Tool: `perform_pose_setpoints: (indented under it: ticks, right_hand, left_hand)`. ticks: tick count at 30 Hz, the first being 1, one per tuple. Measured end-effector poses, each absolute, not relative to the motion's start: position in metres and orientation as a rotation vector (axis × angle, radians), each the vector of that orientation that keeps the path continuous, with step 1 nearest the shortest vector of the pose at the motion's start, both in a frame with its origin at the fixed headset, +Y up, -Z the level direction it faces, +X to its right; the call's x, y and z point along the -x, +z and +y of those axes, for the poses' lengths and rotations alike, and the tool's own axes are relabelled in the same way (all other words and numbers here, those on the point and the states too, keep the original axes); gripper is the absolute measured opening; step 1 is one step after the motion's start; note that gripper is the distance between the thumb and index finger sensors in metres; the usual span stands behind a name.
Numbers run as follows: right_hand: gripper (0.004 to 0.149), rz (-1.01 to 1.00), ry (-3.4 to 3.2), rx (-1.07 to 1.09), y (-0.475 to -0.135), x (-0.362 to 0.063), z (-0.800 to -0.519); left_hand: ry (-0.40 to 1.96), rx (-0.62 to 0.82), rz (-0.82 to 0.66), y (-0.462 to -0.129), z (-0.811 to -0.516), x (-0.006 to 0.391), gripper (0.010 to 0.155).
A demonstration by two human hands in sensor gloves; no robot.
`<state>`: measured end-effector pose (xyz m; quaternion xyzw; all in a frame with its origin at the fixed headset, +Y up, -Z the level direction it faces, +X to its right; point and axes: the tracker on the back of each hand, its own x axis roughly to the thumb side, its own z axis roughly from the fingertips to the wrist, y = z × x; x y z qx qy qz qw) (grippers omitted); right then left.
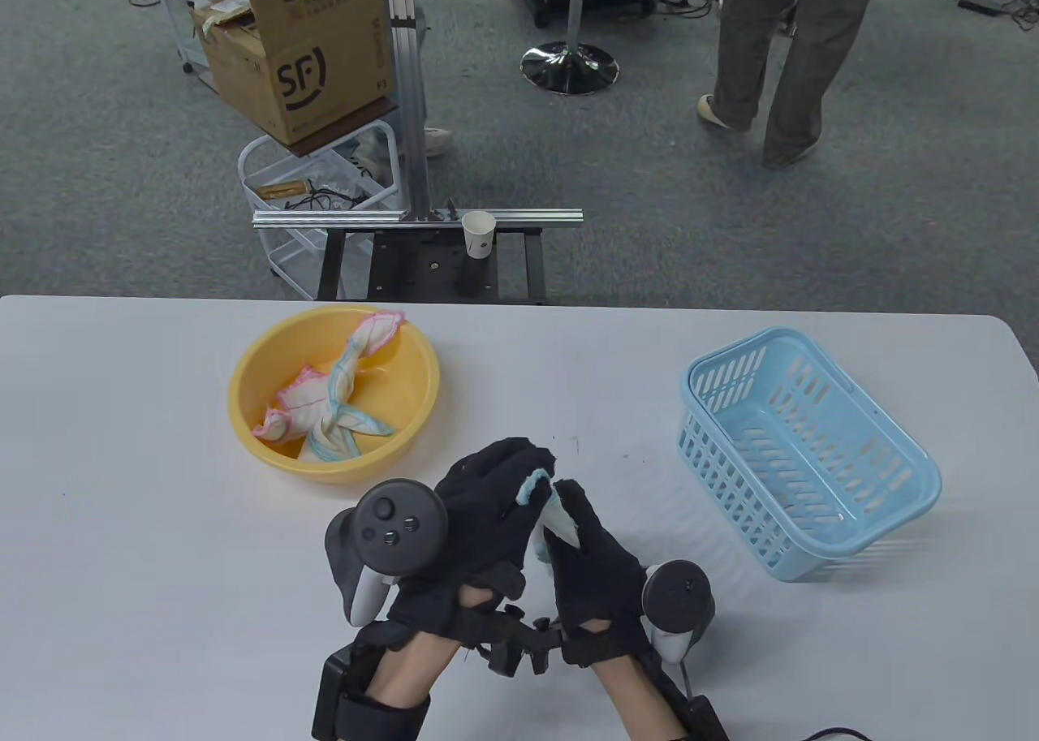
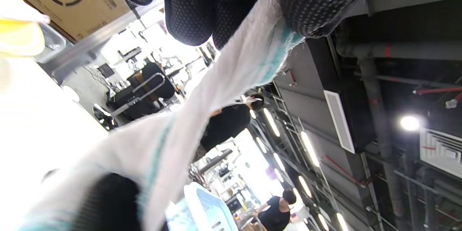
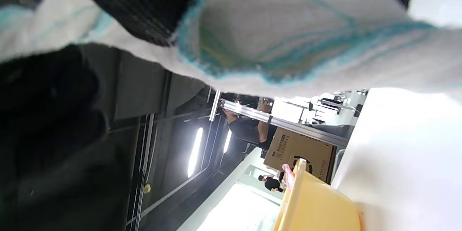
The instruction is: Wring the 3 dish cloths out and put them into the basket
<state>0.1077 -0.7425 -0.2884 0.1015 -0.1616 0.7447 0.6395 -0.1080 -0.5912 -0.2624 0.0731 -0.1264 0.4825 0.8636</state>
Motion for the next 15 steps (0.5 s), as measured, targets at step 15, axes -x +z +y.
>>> perform_pose_setpoints:
  ticks: [15]
  right_hand:
    - [0.052, -0.185, 1.392, -0.022, -0.297, -0.125, -0.756]
  left_hand:
    - [1.102, -0.079, -0.094, -0.277, -0.677, 0.16, 0.048]
